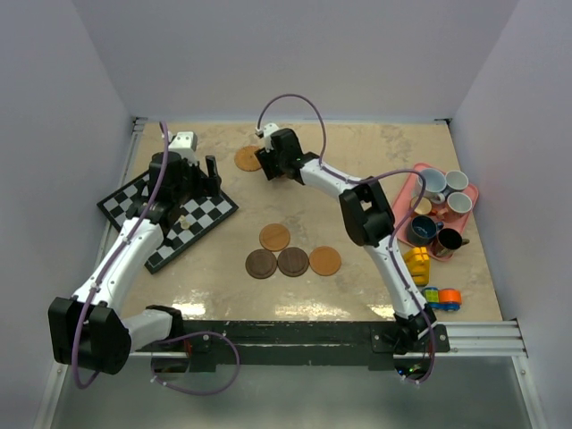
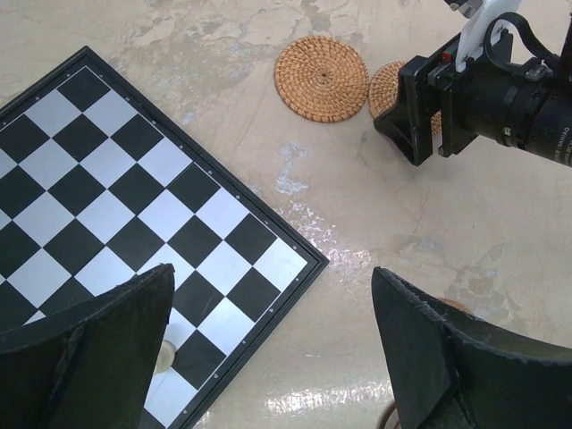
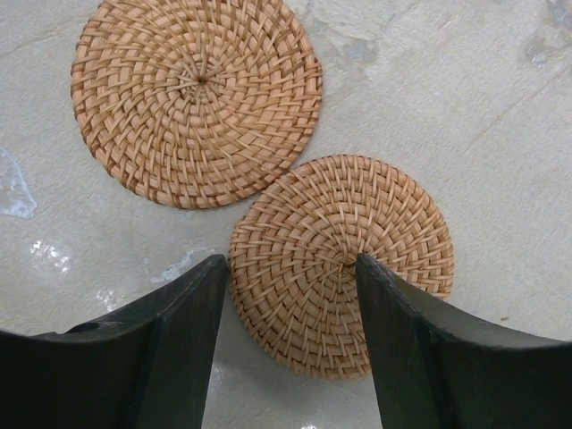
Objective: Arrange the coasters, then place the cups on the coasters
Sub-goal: Move the coaster to the center of the board.
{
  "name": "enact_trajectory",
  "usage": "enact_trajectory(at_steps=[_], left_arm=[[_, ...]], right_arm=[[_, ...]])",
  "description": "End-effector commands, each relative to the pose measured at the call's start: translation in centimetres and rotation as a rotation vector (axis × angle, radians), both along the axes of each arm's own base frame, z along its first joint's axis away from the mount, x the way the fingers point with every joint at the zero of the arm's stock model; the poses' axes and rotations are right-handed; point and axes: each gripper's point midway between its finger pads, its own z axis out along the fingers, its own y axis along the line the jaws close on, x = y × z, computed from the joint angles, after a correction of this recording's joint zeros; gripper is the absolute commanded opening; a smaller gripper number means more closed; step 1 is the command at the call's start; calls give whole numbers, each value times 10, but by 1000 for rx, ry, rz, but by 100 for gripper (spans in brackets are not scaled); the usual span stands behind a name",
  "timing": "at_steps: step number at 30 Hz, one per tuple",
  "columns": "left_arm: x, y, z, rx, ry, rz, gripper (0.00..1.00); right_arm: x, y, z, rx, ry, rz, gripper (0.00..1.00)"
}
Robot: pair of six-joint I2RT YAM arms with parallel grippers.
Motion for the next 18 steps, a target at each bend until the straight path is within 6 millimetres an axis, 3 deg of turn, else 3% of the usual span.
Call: enact_trajectory(at_steps=[1,6,7,11,14,18], left_arm=[[3,-2,14,-5,-64,-21,95],[3,-3,13,-11,-60,-23,95],[2,-3,13,-13,-61,-22,95],[1,-3,10,-16,-56,-20,95],[2,-3,9,-17,-54,-19,95],[0,-9,7,-35,-48,-48,94]], right_arm=[[-30,-19,-20,41,171,-42,62],[-66,-53,-31,-2,238,-130,60],[-81,-63,-42,-26,270,-147,60],[-128,-84,-46,-16,336,-189,59],[-164,-100,-44,-16,368,-217,59],[-197,-100,-27,-5,376,-183,59]])
